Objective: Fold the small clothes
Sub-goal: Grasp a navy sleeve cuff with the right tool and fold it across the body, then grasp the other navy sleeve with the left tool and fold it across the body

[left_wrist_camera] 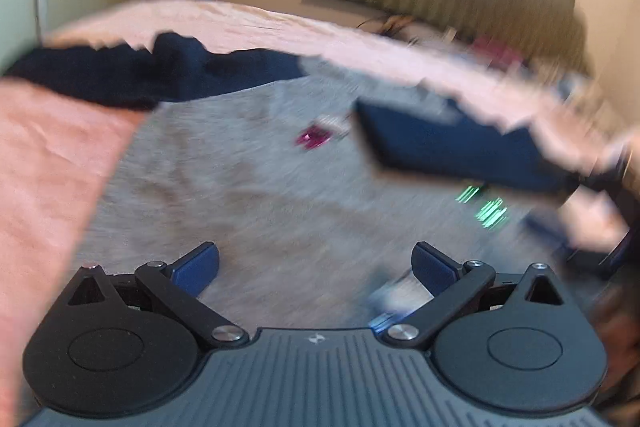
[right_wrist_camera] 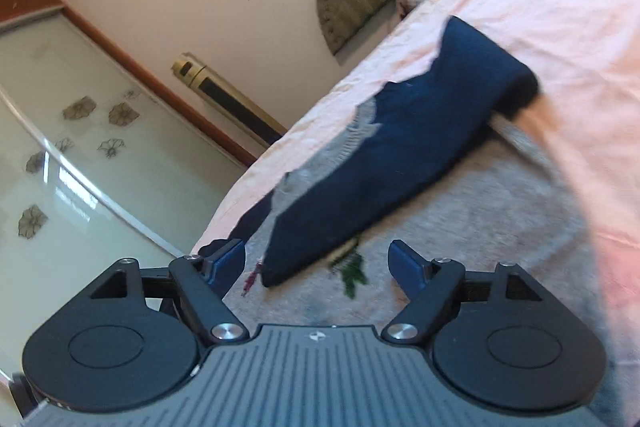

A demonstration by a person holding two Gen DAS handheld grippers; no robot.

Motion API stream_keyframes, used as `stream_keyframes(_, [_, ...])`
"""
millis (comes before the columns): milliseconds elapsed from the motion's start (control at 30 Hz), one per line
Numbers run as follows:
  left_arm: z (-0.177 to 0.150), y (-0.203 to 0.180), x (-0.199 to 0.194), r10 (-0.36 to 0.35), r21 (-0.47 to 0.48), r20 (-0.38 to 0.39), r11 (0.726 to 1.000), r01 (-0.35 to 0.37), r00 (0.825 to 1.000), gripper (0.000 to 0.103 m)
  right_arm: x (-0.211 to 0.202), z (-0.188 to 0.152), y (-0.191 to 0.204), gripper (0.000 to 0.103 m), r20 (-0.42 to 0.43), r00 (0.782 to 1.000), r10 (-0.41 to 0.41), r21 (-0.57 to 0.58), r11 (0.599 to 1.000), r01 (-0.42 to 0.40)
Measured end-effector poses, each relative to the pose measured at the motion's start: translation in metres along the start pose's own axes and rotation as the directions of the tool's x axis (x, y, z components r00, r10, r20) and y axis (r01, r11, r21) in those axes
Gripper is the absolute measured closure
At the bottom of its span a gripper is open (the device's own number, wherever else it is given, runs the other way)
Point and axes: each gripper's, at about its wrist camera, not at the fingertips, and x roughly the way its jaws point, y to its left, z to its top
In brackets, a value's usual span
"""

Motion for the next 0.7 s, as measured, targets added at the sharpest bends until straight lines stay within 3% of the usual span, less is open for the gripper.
stream_keyframes(67, [0.023,0.007,0.009,-0.167,-0.157,-0.001,0.974,0.165,0.986,0.0,0.002,0.0,-0.003,0.011,0.0,0.999,0.043,0.007,0.999,-0.043])
stream_keyframes(133, [0.044,0.006,0.033,-0.268,-0.229,-0.019,0.939,0.257,0.963,0.0,0.006,0.0,0.0,0.01,-0.007,0.999,0.043,-0.008,0.999,-0.043])
stream_keyframes(267, [0.066,-0.002,0.093,-0.252,-0.307,-0.135,0.93,0.201,0.958,0.0,0.007,0.0,-0.004,0.007,0.0,0.997,0.078,0.005,0.997,-0.078])
stream_keyframes(400, [0.074,-0.026,0.113,-0.196,-0.221,-0.102,0.96,0.169,0.975,0.004,0.007,0.001,-0.005,0.005,-0.002,0.996,0.091,0.011,0.996,-0.091])
stream_keyframes(467, [0.076,-0.039,0.119,-0.147,-0.166,-0.103,0.978,0.128,0.984,0.044,0.007,0.0,-0.005,0.003,-0.007,0.995,0.095,0.004,0.995,-0.095])
stream_keyframes(500, [0.076,-0.043,0.124,-0.109,-0.138,-0.123,0.986,0.092,0.986,0.076,0.008,0.0,-0.004,0.002,-0.01,0.995,0.097,0.0,0.995,-0.097])
stream_keyframes(533, [0.076,-0.047,0.128,-0.058,-0.108,-0.121,0.993,0.045,0.991,0.088,0.008,0.0,-0.004,0.001,-0.013,0.995,0.098,-0.004,0.995,-0.098])
stream_keyframes(700, [0.088,-0.051,0.124,-0.033,-0.046,-0.086,0.999,0.029,0.996,0.096,0.01,0.001,-0.004,0.001,-0.017,0.995,0.099,-0.009,0.995,-0.1])
